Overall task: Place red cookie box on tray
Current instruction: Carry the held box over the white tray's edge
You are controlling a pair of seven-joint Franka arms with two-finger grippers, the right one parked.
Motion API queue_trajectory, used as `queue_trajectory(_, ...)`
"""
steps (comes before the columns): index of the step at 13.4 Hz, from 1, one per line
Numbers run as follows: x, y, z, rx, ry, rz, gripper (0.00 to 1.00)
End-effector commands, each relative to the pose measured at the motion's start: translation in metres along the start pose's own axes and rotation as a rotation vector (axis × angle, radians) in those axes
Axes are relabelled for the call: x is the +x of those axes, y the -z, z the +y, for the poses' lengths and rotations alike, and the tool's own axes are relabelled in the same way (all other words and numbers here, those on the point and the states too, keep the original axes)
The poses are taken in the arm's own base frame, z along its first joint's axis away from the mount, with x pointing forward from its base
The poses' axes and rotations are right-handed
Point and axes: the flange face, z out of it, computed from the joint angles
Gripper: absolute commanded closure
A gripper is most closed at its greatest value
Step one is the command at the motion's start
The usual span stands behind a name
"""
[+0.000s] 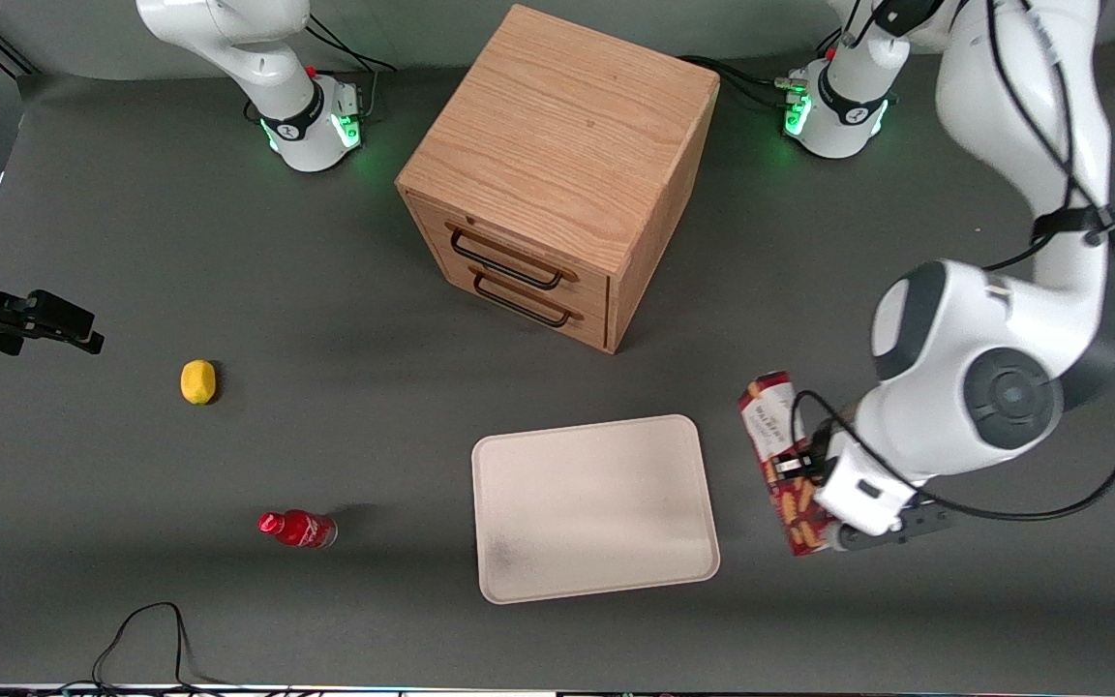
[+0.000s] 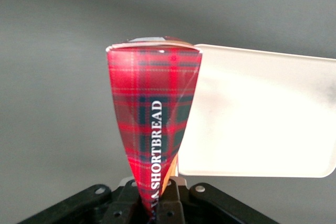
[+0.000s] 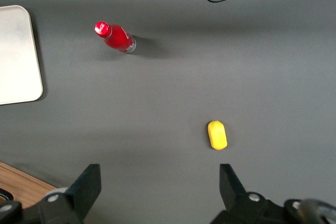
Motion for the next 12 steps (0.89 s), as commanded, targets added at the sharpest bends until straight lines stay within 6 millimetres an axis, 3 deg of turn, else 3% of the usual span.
queue_trajectory(1, 0.000, -0.027, 0.030, -0.035, -0.003, 0.011, 1.00)
queue_trajectory(5, -0.005, -0.093, 0.052, -0.041, 0.051, 0.002, 1.00)
queue_trajectory(12, -0.008, -0.143, 0.062, -0.027, 0.025, 0.021, 1.00)
